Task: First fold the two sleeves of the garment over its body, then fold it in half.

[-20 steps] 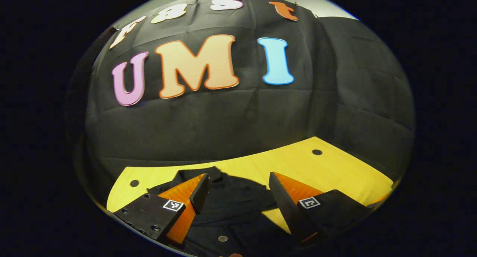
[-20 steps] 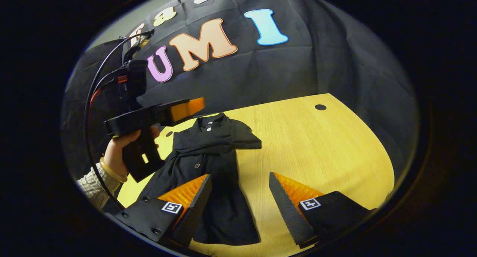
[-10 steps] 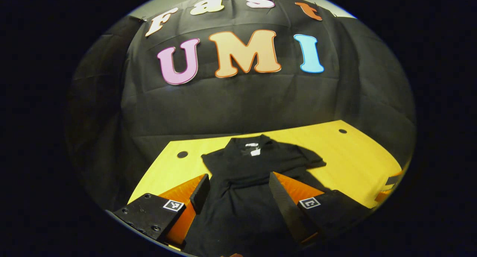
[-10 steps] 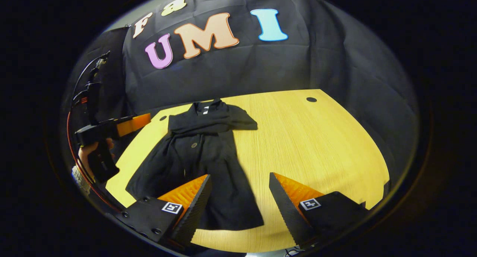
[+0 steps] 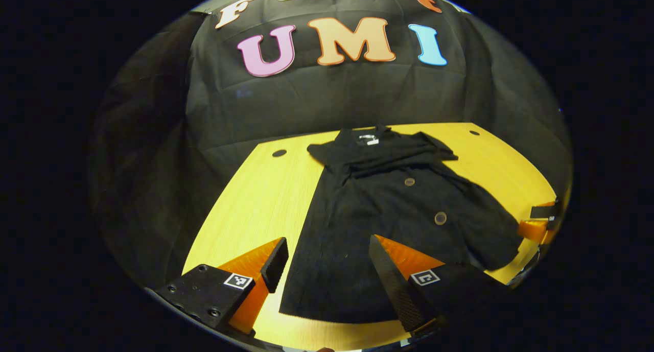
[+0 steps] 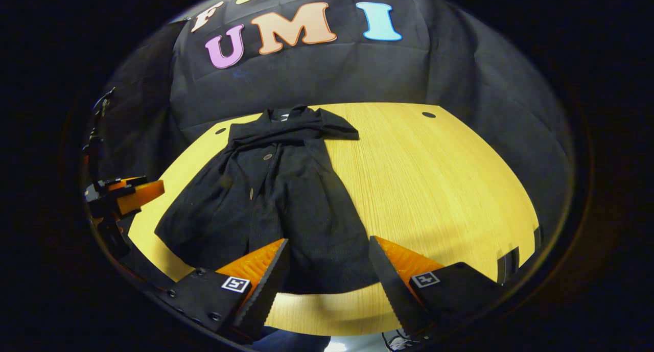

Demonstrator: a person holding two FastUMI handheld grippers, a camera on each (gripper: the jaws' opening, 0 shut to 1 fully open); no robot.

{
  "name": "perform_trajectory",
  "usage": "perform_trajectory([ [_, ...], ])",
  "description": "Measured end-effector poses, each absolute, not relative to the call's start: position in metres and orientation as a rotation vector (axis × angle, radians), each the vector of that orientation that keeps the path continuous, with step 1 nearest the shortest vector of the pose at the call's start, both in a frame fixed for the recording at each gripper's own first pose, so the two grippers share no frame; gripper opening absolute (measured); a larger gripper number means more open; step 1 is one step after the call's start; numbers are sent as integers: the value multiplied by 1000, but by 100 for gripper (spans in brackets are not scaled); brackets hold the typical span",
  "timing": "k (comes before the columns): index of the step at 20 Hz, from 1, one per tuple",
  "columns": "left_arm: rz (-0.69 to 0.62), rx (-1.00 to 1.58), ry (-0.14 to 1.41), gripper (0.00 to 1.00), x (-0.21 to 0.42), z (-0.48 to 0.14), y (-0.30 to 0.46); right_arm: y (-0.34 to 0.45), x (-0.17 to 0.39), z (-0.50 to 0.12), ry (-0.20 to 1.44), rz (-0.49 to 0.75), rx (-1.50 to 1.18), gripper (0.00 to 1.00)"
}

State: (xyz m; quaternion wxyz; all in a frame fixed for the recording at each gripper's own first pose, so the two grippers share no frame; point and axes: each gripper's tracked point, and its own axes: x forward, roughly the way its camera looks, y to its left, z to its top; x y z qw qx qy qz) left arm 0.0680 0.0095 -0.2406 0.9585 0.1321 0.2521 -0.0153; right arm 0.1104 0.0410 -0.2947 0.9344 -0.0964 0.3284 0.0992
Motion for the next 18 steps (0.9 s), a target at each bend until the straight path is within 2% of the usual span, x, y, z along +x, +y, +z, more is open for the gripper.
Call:
perform_trajectory([
  [3,-27,282,557,96,45,-263,22,29,111,-311,691,172,-223,93],
  [4,-26,291,576,96,38,-274,24,27,111,-316,697,164,-226,98],
  [6,-39,303,608,96,25,-290,22,24,111,-322,710,148,-234,98],
  [7,-45,303,621,96,20,-297,21,24,110,-324,713,143,-236,93],
  [8,-47,301,631,96,18,-302,20,25,109,-327,717,141,-237,93],
  [9,-48,301,640,96,15,-307,21,24,108,-330,722,140,-239,98],
  [13,-31,307,684,95,9,-324,33,24,107,-339,726,138,-264,99],
  [14,-32,298,681,96,11,-324,33,24,107,-341,727,137,-264,99],
  [15,-33,294,681,95,11,-324,33,24,106,-341,726,138,-258,94],
  [16,-37,295,683,95,10,-325,33,24,105,-341,725,137,-250,99],
  [17,-44,300,681,95,10,-325,32,24,106,-341,721,137,-249,94],
  [18,-52,307,682,95,10,-326,32,24,105,-341,716,137,-251,94],
])
